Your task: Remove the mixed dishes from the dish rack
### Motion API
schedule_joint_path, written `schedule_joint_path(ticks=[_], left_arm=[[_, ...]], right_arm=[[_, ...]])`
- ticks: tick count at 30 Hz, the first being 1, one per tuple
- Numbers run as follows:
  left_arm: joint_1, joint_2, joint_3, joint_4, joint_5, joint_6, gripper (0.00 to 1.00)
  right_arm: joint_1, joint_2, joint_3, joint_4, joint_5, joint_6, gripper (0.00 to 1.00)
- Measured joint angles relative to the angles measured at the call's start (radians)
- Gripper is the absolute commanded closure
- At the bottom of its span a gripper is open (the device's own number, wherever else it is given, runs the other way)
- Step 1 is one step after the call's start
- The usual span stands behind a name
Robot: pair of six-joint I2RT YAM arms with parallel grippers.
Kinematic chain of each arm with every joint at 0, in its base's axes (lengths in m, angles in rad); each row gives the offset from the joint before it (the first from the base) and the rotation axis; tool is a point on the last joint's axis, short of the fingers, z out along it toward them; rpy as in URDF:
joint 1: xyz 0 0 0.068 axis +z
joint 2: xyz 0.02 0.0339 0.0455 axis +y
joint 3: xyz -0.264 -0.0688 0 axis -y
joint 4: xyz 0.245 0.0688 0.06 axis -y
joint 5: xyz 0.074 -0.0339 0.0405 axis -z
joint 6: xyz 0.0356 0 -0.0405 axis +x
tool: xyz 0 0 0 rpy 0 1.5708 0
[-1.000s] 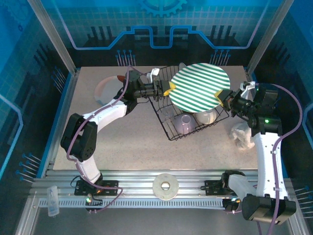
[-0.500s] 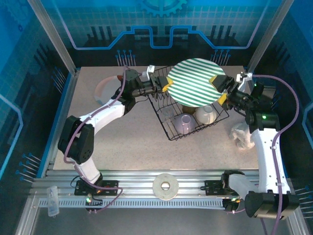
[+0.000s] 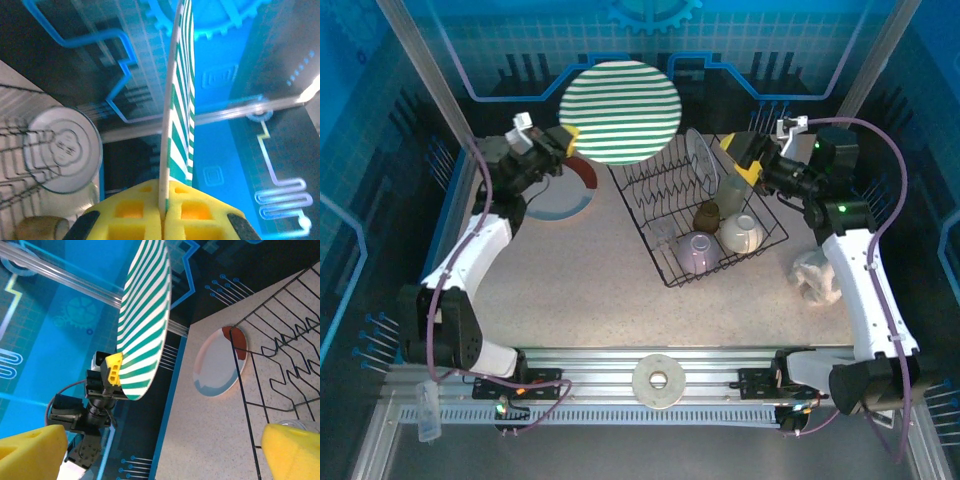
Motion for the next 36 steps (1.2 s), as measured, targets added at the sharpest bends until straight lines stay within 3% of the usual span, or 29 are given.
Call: schedule_joint_path(ticks=[7,15,24,36], left_arm=[[0.211,-0.061,-0.201,-0.02,-0.013,0.046,1.0],[0.345,-0.017,-0.28,-0.031,-0.009,0.103,1.0],[0.38,0.199,-0.243,-0.045,0.027,0.177,1.0],[0.393,0.379,-0.135,-0.053,0.06,0.236,1.0]], right_arm=[[0.021,0.057,0.011,0.0,-0.01,-0.036,0.0],[0.037,0.095,0.021,0.003,-0.054,-0.047,0.0],[0.071,0.115,0.045,-0.002,-0.088,-0.08,0.0],[0.079,0.114,0.042,-0.022,-0.083,-0.103,0.0]])
